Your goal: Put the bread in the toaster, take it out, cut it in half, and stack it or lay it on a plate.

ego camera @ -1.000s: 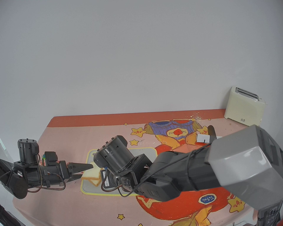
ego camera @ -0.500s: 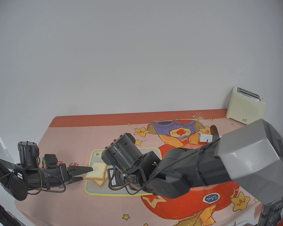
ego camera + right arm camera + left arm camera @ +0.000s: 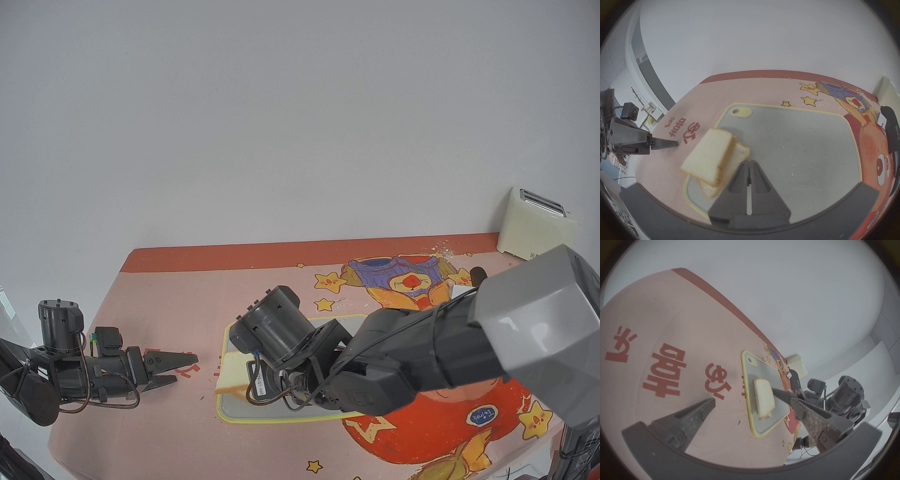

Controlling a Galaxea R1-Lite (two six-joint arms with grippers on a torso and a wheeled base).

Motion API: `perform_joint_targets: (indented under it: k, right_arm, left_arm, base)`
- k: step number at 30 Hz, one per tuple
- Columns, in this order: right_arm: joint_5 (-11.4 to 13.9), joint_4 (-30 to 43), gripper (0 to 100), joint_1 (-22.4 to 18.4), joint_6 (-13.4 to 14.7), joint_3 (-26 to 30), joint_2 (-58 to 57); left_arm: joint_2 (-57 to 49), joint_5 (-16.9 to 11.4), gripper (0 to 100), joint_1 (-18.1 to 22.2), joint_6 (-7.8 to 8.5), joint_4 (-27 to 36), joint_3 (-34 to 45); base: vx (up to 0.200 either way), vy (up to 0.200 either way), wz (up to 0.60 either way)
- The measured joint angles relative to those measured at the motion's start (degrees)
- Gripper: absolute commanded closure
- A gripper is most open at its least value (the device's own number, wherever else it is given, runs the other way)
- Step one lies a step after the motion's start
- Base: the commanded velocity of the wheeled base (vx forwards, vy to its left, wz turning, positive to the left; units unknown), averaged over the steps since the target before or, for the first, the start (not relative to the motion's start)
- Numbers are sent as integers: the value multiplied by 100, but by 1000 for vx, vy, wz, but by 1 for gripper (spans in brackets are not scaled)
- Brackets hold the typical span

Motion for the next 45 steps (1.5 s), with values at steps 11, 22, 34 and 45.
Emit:
perform_joint_targets:
  k: [11, 22, 34, 45]
  right_arm:
    - [5, 11, 100, -68, -2, 317, -229]
    - [5, -48, 100, 28, 5, 436, -196]
    - [18, -116, 100, 105, 16, 362, -91]
    - [16, -112, 100, 113, 20, 375, -94]
  left_arm:
    - [13, -16, 0, -563, -329, -11, 22]
    - [6, -16, 0, -922, -827, -268, 18]
    - [190, 28, 0, -1042, -852, -422, -9]
    - [319, 622, 0, -1307, -1448, -1031, 13]
  base:
    - [0, 0, 0]
    - [0, 0, 0]
    - [0, 0, 0]
    - [0, 0, 0]
